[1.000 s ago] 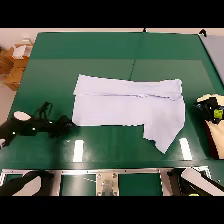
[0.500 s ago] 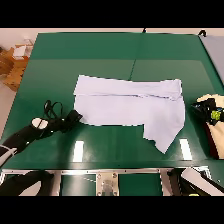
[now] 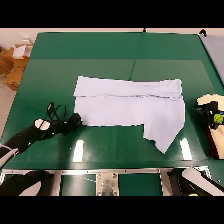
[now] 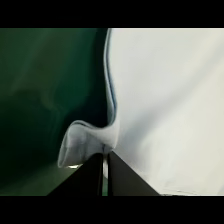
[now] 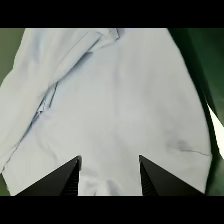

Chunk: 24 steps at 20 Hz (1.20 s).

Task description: Fold the shirts.

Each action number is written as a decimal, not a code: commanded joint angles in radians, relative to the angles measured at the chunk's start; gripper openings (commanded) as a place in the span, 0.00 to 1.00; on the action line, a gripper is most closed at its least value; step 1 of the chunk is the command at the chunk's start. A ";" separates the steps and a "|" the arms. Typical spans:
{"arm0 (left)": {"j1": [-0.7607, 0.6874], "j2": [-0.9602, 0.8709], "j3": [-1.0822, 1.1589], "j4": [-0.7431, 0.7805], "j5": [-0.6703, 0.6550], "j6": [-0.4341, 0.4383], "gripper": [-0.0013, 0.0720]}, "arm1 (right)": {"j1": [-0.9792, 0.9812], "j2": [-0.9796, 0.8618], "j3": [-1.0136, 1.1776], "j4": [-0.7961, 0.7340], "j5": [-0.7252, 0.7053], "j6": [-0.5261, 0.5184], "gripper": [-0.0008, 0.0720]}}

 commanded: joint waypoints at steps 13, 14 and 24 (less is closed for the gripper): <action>-0.002 0.003 0.002 -0.004 -0.004 0.022 0.05 | -0.007 -0.009 -0.376 -0.169 -0.152 0.046 0.60; -0.002 0.003 0.002 -0.005 0.002 0.022 0.05 | 0.009 -0.009 -0.376 -0.139 -0.167 0.031 0.60; 0.061 0.076 0.002 0.073 -0.138 0.007 0.05 | 0.087 0.043 -0.285 -0.137 -0.089 0.028 0.04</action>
